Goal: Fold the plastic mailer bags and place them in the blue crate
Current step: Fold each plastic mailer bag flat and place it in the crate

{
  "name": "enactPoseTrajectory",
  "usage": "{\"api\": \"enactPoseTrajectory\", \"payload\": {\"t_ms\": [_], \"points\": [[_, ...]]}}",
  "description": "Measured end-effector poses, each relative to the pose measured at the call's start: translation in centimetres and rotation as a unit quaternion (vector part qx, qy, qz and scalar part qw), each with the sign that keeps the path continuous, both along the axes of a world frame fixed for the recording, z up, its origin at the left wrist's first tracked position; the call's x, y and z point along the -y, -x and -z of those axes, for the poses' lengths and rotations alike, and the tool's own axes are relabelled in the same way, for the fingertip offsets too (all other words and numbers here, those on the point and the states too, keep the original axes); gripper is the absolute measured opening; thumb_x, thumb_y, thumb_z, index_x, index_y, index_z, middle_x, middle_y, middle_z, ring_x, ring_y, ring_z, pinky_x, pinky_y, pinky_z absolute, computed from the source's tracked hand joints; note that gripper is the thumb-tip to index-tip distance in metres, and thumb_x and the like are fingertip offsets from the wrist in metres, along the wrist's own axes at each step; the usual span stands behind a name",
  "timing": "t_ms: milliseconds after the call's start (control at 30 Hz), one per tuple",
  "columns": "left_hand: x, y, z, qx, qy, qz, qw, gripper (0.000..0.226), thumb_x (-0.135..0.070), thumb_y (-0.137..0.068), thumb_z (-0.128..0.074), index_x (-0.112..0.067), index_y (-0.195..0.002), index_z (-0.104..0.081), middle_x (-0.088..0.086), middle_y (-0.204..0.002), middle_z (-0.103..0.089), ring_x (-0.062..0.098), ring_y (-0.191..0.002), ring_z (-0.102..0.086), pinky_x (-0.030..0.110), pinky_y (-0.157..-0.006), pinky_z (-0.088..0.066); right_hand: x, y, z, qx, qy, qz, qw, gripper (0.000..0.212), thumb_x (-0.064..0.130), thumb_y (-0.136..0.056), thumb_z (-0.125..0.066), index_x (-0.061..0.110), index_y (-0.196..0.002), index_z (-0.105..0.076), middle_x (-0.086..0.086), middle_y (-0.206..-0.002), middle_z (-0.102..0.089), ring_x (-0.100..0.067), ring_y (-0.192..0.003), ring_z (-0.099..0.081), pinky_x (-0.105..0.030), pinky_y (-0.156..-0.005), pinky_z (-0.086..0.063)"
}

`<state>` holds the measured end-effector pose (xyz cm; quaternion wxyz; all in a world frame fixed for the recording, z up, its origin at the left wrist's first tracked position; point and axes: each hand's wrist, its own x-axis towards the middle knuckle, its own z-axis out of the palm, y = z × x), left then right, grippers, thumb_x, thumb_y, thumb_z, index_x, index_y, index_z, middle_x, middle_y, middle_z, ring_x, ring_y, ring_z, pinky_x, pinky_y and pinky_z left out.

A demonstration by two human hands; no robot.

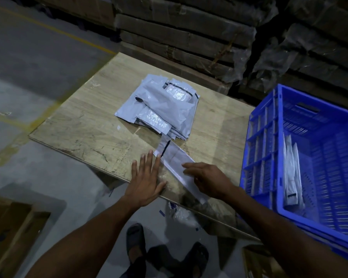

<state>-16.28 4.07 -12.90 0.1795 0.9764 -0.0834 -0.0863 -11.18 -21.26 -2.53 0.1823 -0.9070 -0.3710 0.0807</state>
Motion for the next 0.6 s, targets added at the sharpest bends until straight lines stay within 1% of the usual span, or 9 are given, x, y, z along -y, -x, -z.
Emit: {"api": "enactPoseTrajectory", "payload": {"t_ms": [100,200,233,300,367,400,467,533,600], "points": [[0.0,-0.1,0.0,-0.01,-0.007,0.011,1.0,0.089,-0.069,-0.094,-0.015,-0.028,-0.156,0.033,0.011,-0.168,0.03,0.039,-0.156,0.021,0.065,-0.124,0.004,0.2,-1.7,0.8,0.059,0.09,-0.014,0.994,0.054,-0.006,-0.062,-0.072,0.02,-0.11,-0.076,-0.002,-0.131,-0.068,-0.035,-0.121,-0.062,-0.049,-0.091,-0.055],[-0.1,-0.1,0.2,-0.002,0.004,0.013,1.0,0.088,-0.069,-0.095,-0.019,-0.031,-0.158,0.03,0.007,-0.168,0.031,0.038,-0.156,0.021,0.063,-0.123,0.008,-0.5,-2.2,2.2,0.092,0.19,0.022,0.977,0.045,0.011,-0.073,-0.078,0.025,-0.116,-0.071,-0.002,-0.142,-0.06,-0.041,-0.138,-0.046,-0.064,-0.1,-0.043],[-0.1,-0.1,0.2,0.0,0.009,0.012,1.0,0.088,-0.07,-0.095,-0.019,-0.032,-0.158,0.028,0.007,-0.167,0.032,0.037,-0.155,0.023,0.062,-0.122,0.009,-1.0,-2.1,2.8,0.091,0.199,0.038,0.975,0.042,0.019,-0.081,-0.075,0.024,-0.122,-0.068,-0.004,-0.146,-0.055,-0.039,-0.14,-0.043,-0.066,-0.103,-0.041],[-0.1,-0.3,-0.1,-0.008,0.008,0.012,1.0,0.087,-0.071,-0.095,-0.015,-0.031,-0.159,0.028,0.005,-0.165,0.036,0.034,-0.154,0.029,0.06,-0.122,0.012,-1.9,-1.6,3.9,0.045,0.215,0.068,0.973,0.048,0.035,-0.099,-0.055,0.021,-0.145,-0.049,-0.008,-0.161,-0.034,-0.033,-0.15,-0.027,-0.065,-0.114,-0.026],[0.1,-0.4,-0.4,-0.009,0.004,0.009,1.0,0.086,-0.071,-0.095,-0.012,-0.029,-0.16,0.026,0.004,-0.165,0.038,0.031,-0.152,0.033,0.06,-0.122,0.014,-2.6,-1.3,5.0,-0.027,0.24,0.097,0.966,0.059,0.043,-0.106,-0.037,0.018,-0.158,-0.024,-0.007,-0.169,-0.007,-0.027,-0.155,-0.005,-0.059,-0.121,-0.008],[0.2,-0.5,-0.6,-0.003,0.0,0.006,1.0,0.085,-0.069,-0.096,-0.013,-0.027,-0.161,0.023,0.005,-0.166,0.036,0.03,-0.153,0.032,0.061,-0.12,0.014,-2.9,-1.0,5.3,-0.044,0.25,0.093,0.963,0.061,0.043,-0.107,-0.034,0.016,-0.16,-0.018,-0.007,-0.169,0.001,-0.025,-0.156,0.001,-0.057,-0.122,-0.004],[0.5,-0.6,-0.8,0.039,-0.031,0.012,0.999,0.082,-0.062,-0.102,-0.018,-0.018,-0.165,0.007,0.011,-0.171,0.018,0.031,-0.158,0.018,0.066,-0.12,0.009,-2.8,-0.4,5.9,-0.047,0.244,0.054,0.967,0.061,0.037,-0.107,-0.036,0.015,-0.16,-0.015,-0.007,-0.169,0.004,-0.024,-0.156,0.004,-0.055,-0.124,-0.003],[1.3,-1.0,-0.7,0.094,-0.045,0.055,0.993,0.071,-0.05,-0.108,-0.022,-0.003,-0.162,-0.019,0.02,-0.171,-0.013,0.035,-0.159,-0.012,0.066,-0.124,-0.014,-2.3,0.5,6.6,-0.029,0.183,0.009,0.983,0.06,0.028,-0.103,-0.042,0.013,-0.158,-0.026,-0.007,-0.169,-0.008,-0.026,-0.156,-0.006,-0.053,-0.124,-0.004],[2.5,-1.6,-0.5,0.117,-0.009,0.111,0.987,0.066,-0.04,-0.113,-0.014,0.005,-0.153,-0.041,0.023,-0.161,-0.038,0.036,-0.15,-0.037,0.057,-0.119,-0.034,-2.1,1.6,7.5,-0.034,0.089,0.022,0.995,0.057,0.03,-0.101,-0.035,0.011,-0.155,-0.034,-0.007,-0.165,-0.023,-0.025,-0.154,-0.018,-0.051,-0.123,-0.009]]}}
